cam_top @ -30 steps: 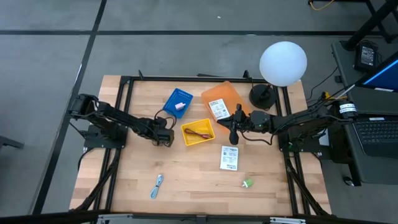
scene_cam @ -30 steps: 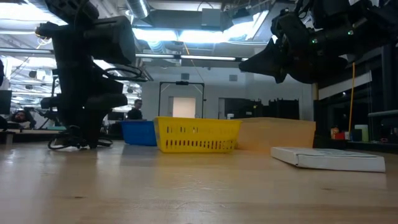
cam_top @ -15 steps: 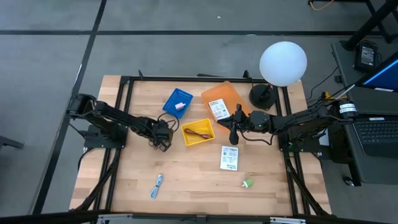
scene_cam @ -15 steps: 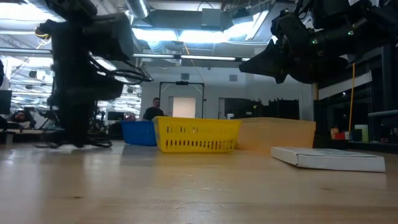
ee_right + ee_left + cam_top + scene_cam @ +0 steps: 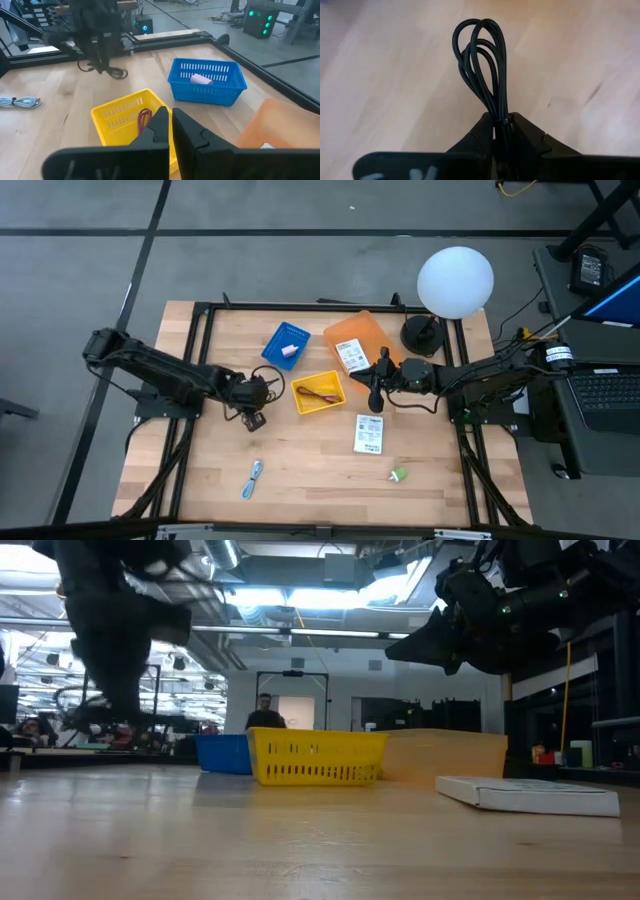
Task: Pick and place items into bin
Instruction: Put the black USB cable into the yellow bin
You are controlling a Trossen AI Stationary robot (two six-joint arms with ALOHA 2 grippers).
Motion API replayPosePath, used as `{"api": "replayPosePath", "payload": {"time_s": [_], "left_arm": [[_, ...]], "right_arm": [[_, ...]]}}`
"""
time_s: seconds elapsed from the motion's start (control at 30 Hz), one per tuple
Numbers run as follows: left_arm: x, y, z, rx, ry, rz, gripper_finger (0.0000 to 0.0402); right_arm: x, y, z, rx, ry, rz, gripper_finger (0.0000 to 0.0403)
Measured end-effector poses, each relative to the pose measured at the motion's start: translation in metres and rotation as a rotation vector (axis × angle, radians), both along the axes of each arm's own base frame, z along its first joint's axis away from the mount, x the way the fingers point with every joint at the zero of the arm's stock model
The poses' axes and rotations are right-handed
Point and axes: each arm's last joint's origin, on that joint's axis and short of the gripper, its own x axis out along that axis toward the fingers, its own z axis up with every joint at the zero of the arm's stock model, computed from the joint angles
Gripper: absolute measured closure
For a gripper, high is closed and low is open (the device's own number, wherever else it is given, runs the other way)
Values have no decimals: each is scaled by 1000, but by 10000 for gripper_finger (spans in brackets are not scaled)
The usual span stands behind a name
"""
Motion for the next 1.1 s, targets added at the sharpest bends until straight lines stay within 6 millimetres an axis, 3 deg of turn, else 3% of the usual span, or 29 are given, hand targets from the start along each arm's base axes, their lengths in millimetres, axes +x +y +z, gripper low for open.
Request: {"api": "replayPosePath", "payload": {"time_s": [0.2,0.37,0.77,1.1], "left_arm": [[-8,-8,22,124,-205,-97,363],[-15,-16,28,158,-421,-186,363],[-27,-23,-3,266,-793,-391,363],[-31,-21,-14,280,-844,-388,363]], "right_arm": [[0,0,-1,0,9,-1,396],[0,0,-1,0,15,-3,396],[0,0,-2,0,17,-2,396],[0,0,-2,2,15,-2,396]]}}
